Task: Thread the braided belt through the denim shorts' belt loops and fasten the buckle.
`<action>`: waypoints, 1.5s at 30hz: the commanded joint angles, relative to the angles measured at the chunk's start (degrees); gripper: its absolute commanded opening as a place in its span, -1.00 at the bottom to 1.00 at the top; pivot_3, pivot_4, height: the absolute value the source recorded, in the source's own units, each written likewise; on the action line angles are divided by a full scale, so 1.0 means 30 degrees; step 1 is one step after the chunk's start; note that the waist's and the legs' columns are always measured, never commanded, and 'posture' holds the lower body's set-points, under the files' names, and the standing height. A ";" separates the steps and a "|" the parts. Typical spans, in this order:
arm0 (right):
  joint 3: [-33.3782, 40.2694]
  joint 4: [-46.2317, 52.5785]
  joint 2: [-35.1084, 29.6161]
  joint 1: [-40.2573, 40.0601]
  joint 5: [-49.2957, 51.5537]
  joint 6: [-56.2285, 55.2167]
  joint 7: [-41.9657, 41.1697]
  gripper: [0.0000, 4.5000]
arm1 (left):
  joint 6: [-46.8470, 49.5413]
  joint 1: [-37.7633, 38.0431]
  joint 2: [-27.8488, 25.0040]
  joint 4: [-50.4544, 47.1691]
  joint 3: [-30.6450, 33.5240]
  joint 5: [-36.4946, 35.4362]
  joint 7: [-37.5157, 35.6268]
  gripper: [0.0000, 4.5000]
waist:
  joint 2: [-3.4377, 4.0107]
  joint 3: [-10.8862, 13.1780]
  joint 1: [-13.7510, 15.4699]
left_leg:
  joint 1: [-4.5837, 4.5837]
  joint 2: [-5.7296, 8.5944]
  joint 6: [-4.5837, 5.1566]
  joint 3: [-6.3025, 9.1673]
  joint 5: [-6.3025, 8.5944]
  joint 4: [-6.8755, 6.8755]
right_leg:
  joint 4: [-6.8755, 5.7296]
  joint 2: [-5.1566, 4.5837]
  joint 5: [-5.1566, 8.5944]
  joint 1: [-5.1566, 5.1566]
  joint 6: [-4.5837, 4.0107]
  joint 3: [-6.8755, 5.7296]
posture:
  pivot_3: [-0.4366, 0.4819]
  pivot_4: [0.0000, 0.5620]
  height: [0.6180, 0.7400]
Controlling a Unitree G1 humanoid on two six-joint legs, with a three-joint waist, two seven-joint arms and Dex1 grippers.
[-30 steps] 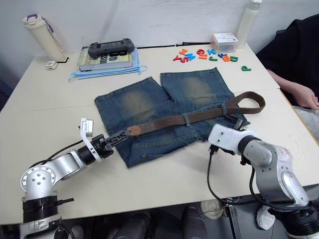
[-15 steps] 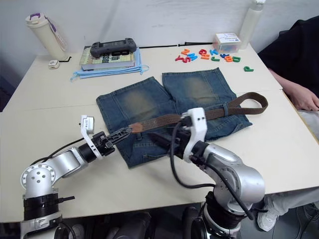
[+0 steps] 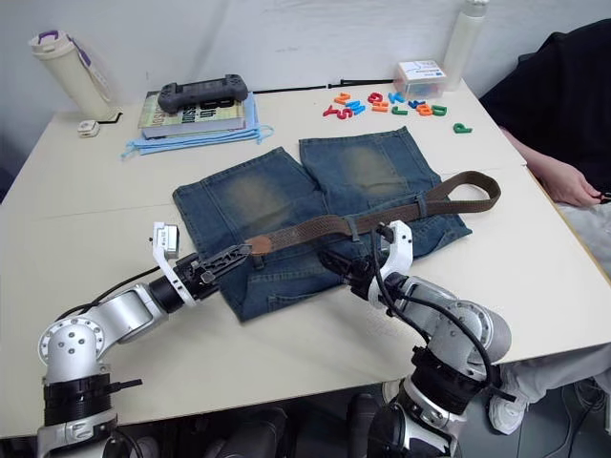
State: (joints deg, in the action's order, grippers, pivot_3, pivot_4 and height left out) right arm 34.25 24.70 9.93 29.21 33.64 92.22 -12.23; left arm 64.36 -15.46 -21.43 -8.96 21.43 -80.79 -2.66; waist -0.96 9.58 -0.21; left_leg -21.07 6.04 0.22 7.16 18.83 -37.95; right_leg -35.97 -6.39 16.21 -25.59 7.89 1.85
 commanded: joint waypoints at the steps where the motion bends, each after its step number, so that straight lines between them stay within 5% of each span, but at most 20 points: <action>1: 0.0902 -0.1751 0.7492 0.3385 0.1756 -0.0961 0.1885 0.88 | -0.0326 0.0066 -0.0271 -0.0826 -0.0002 -0.0537 -0.0007 -1.00 | -0.0001 -0.0003 -0.0007 | 0.0007 0.0002 0.0000 -0.0001 0.0000 -0.0003 | -0.0001 0.0000 0.0000 0.0007 0.0000 0.0001 | -0.05 -0.47 0.86; 13: -0.1258 -0.2787 0.6257 0.1779 1.1501 -0.2205 0.7923 0.88 | -0.0521 0.0098 -0.0383 -0.0863 -0.0219 -0.0526 -0.0157 -1.00 | 0.0028 0.0010 -0.0504 | 0.0024 -0.0047 -0.0015 -0.0007 -0.0004 0.0012 | -0.0010 0.0004 -0.0001 0.0007 0.0000 0.0016 | -0.05 -0.47 0.86; 20: -0.5185 -0.4238 0.3410 0.0943 1.7780 -0.6181 1.2150 0.88 | -0.0576 0.0146 -0.0611 -0.0864 -0.0267 -0.0697 -0.0257 -1.00 | 0.0044 0.0020 -0.0493 | 0.0011 -0.0061 -0.0021 -0.0014 0.0000 0.0027 | 0.0004 0.0010 0.0001 -0.0014 -0.0004 0.0020 | -0.05 -0.47 0.86; 33: -0.9106 -0.5445 -0.0188 -0.0111 1.9519 -1.0634 1.2189 0.88 | -0.1337 -0.0051 -0.0796 -0.0596 0.0370 -0.1610 0.0242 -1.00 | 0.0046 0.0021 -0.0489 | 0.0007 -0.0062 -0.0019 -0.0012 0.0000 0.0027 | 0.0011 0.0045 0.0001 -0.0015 -0.0003 0.0014 | -0.05 -0.47 0.86; 45: -0.9725 -0.5432 -0.2017 -0.1090 1.9925 -1.1945 1.1849 0.88 | -0.1709 0.0302 -0.1248 -0.1144 0.0443 -0.2885 0.0139 -1.00 | 0.0053 0.0025 -0.0499 | 0.0001 -0.0072 -0.0017 -0.0011 0.0002 0.0029 | 0.0022 0.0045 0.0001 -0.0019 -0.0003 0.0014 | -0.05 -0.47 0.86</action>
State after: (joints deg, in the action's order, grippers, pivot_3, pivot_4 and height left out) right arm 4.96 7.38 3.98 25.08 92.70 57.60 24.58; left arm 59.32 -15.04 -24.00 -10.22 22.04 -86.79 -1.41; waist -0.80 9.65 -1.71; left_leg -21.07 5.82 0.16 7.13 18.84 -37.86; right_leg -35.90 -6.26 16.21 -25.65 7.88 1.90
